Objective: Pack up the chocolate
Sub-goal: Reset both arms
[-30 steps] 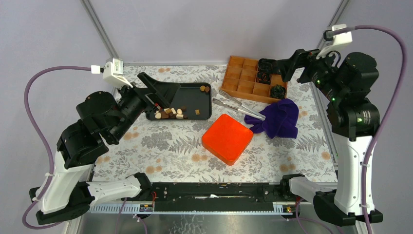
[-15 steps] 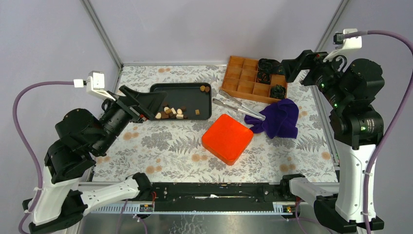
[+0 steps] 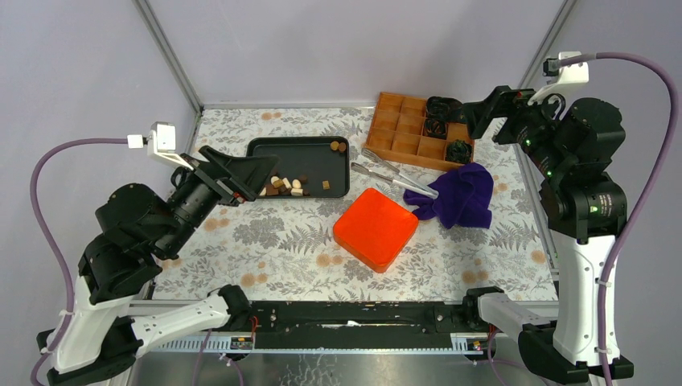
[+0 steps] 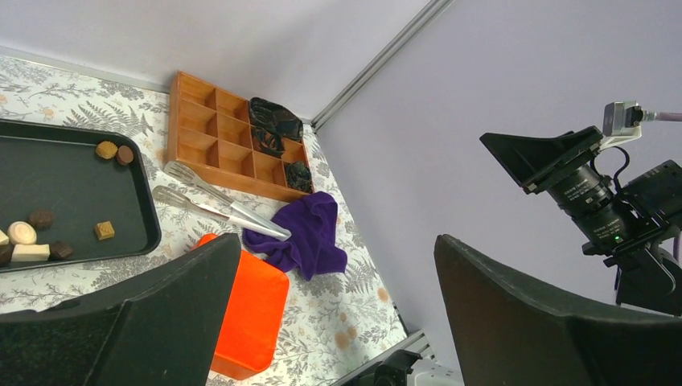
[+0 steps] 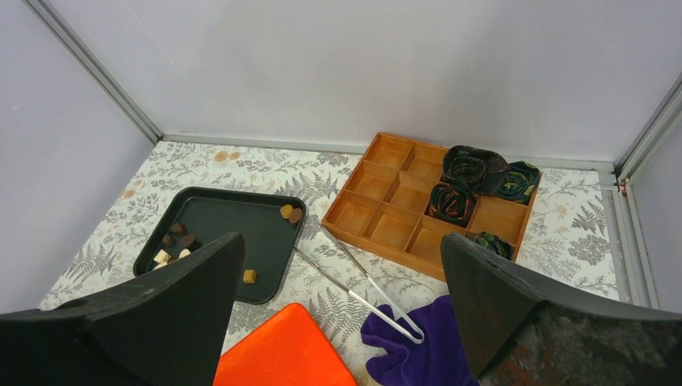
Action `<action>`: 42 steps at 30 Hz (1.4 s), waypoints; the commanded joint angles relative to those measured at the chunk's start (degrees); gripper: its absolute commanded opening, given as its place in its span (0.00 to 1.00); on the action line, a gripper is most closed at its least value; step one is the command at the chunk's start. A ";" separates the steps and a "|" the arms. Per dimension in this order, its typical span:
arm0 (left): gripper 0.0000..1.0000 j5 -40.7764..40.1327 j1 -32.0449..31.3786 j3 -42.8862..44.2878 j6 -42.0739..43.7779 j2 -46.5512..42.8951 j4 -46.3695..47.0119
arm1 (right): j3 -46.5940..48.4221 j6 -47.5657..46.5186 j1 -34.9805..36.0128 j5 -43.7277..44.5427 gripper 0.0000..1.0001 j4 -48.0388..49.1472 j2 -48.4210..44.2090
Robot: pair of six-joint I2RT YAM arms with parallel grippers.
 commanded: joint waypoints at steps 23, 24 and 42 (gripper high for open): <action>0.99 1.33 -0.02 -1.15 -1.19 -1.43 3.62 | -0.58 0.87 -0.24 0.45 1.00 3.50 -0.69; 0.99 1.36 0.02 -1.16 -1.23 -1.50 3.57 | -0.66 0.94 -0.24 0.36 1.00 3.47 -0.68; 0.99 1.45 0.01 -1.43 -1.08 -1.27 3.29 | -1.45 0.88 -0.24 0.32 1.00 3.86 -0.51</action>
